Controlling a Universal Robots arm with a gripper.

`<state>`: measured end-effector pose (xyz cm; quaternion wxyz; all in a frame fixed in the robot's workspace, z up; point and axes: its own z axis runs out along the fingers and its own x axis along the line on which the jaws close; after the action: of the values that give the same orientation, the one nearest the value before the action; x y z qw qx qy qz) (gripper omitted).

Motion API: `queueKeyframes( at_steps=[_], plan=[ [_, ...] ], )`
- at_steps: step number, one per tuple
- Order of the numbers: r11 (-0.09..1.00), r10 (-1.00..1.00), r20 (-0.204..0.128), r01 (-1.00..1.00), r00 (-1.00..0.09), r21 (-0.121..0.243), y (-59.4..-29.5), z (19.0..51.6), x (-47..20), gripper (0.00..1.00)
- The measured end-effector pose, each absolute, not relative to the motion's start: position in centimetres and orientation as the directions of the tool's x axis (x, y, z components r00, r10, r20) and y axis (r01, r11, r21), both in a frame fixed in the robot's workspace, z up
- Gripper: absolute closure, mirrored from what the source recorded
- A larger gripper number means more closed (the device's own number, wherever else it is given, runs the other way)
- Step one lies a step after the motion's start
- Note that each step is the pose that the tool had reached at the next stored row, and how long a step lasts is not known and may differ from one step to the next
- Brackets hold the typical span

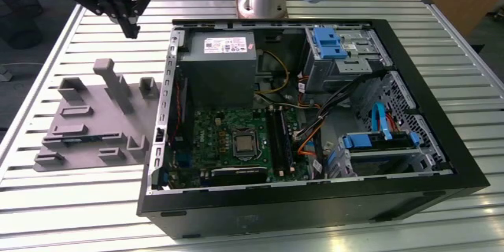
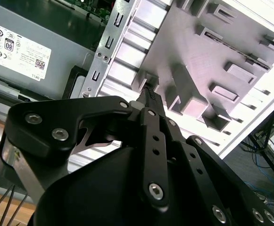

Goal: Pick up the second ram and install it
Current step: 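Reach for the second ram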

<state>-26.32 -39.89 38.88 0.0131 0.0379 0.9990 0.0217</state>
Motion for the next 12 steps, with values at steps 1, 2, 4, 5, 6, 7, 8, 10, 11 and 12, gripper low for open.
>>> queueKeyframes(
  at_steps=[1, 2, 4, 5, 6, 7, 8, 10, 11, 12],
  plan=[
    [0.996, 0.076, -0.024, 0.075, -0.997, 0.044, -39.89, 38.88, -26.35, 0.89],
    [0.996, 0.076, -0.024, 0.075, -0.997, 0.044, -39.90, 38.87, -26.37, 0.89],
    [0.996, 0.076, -0.024, 0.075, -0.997, 0.044, -39.89, 38.86, -26.42, 0.89],
    [0.996, 0.076, -0.024, 0.075, -0.997, 0.044, -39.89, 38.86, -26.45, 0.89],
    [0.996, 0.076, -0.024, 0.075, -0.997, 0.044, -39.89, 38.85, -26.47, 0.89],
    [0.996, 0.076, -0.024, 0.075, -0.997, 0.044, -39.89, 38.85, -26.50, 0.89],
    [0.996, 0.076, -0.024, 0.075, -0.997, 0.044, -39.89, 38.84, -26.52, 0.89],
    [0.996, 0.076, -0.024, 0.075, -0.997, 0.044, -39.89, 38.83, -26.57, 0.89],
    [0.996, 0.076, -0.024, 0.075, -0.997, 0.044, -39.89, 38.83, -26.59, 0.89],
    [0.996, 0.076, -0.024, 0.075, -0.997, 0.044, -39.89, 38.82, -26.62, 0.89]
  ],
)
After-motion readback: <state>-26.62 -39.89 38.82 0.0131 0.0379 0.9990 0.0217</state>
